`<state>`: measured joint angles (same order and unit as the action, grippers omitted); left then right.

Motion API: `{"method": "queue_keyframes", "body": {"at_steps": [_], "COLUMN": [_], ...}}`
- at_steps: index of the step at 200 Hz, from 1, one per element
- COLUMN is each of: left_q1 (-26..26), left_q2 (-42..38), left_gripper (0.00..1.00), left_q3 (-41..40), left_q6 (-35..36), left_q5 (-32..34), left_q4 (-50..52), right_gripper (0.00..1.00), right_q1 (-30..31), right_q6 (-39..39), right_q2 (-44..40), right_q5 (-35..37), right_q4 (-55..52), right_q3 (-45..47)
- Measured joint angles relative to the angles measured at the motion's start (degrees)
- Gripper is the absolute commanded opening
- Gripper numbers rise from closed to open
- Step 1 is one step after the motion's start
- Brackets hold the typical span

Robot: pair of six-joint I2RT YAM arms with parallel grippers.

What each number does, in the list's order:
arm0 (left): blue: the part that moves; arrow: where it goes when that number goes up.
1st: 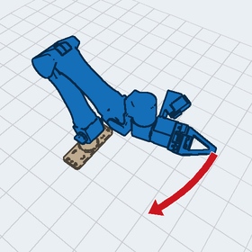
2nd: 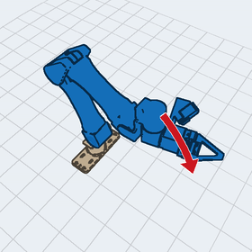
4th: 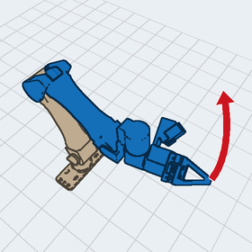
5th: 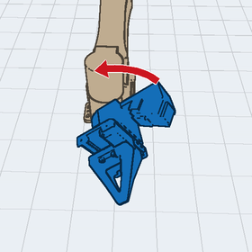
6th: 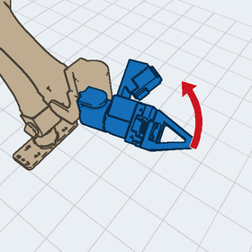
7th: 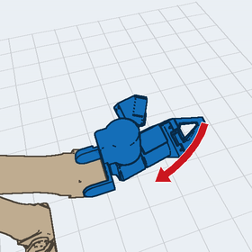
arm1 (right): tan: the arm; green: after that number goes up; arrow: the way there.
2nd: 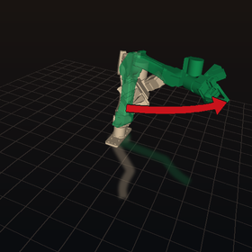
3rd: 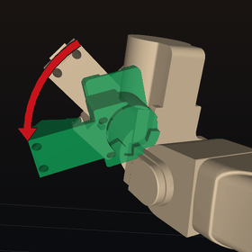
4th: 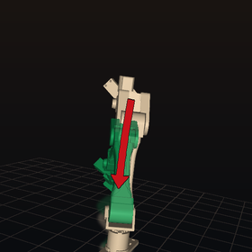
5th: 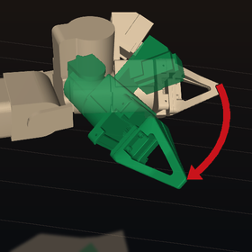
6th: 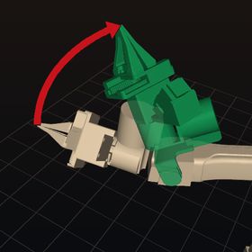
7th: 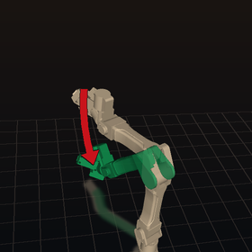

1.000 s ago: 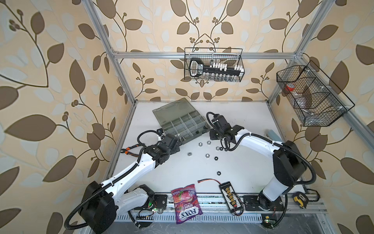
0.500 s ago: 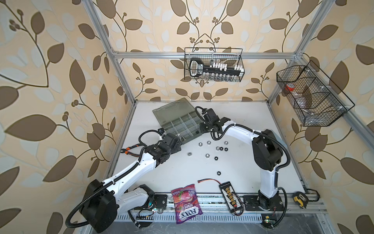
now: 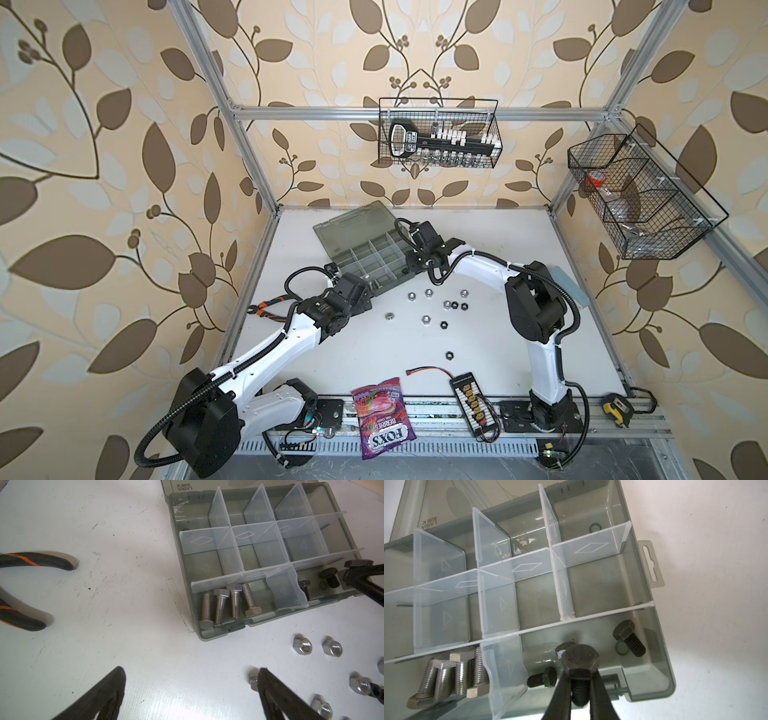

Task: Sort the screws and nuts into containers
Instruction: Place the screw into the container, then pick up the nut at the center of the table.

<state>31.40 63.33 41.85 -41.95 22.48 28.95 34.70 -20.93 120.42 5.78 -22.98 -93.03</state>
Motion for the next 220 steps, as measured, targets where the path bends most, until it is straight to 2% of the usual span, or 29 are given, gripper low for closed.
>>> {"method": "queue_keyframes", "body": {"at_steps": [31,90,120,144,181,199,202,205,207,220], "left_q1": [0.0,0.0,0.0,0.0,0.1,0.6,0.9,1.1,1.4,3.1], "left_q2": [0.0,0.0,0.0,0.3,2.6,4.2,4.5,4.7,5.0,6.6], "left_gripper": [0.99,0.99,0.99,0.99,0.98,0.97,0.97,0.96,0.96,0.94], "left_q3": [0.0,0.0,0.0,0.0,0.0,0.0,0.0,0.0,0.0,0.3], "left_q6": [0.0,0.1,0.6,1.4,2.6,3.2,3.2,3.3,3.3,3.6], "left_q5": [0.0,-0.2,-1.5,-3.0,-5.7,-6.7,-6.9,-7.0,-7.1,-7.3], "left_q4": [0.0,-0.1,-0.1,-0.2,-1.1,-1.7,-1.7,-1.8,-1.9,-2.0], "right_gripper": [0.35,0.35,0.38,0.44,0.62,0.8,0.86,0.96,0.99,1.0], "right_q1": [-0.2,-0.4,-0.5,-1.0,-2.6,-3.4,-3.6,-3.7,-3.8,-4.5], "right_q6": [0.4,0.3,0.2,0.1,-0.7,-0.9,-1.0,-1.0,-1.6,-1.4], "right_q2": [0.0,-0.8,-5.9,-12.5,-23.3,-28.1,-29.0,-29.7,-30.3,-33.5], "right_q5": [0.4,0.8,1.6,2.4,5.3,6.7,7.3,7.3,7.6,8.9], "right_q4": [0.0,0.0,0.1,1.3,4.4,5.5,5.6,5.6,5.7,6.0], "right_q3": [0.0,0.4,3.3,7.3,17.4,23.1,24.3,25.2,25.9,29.5]}}
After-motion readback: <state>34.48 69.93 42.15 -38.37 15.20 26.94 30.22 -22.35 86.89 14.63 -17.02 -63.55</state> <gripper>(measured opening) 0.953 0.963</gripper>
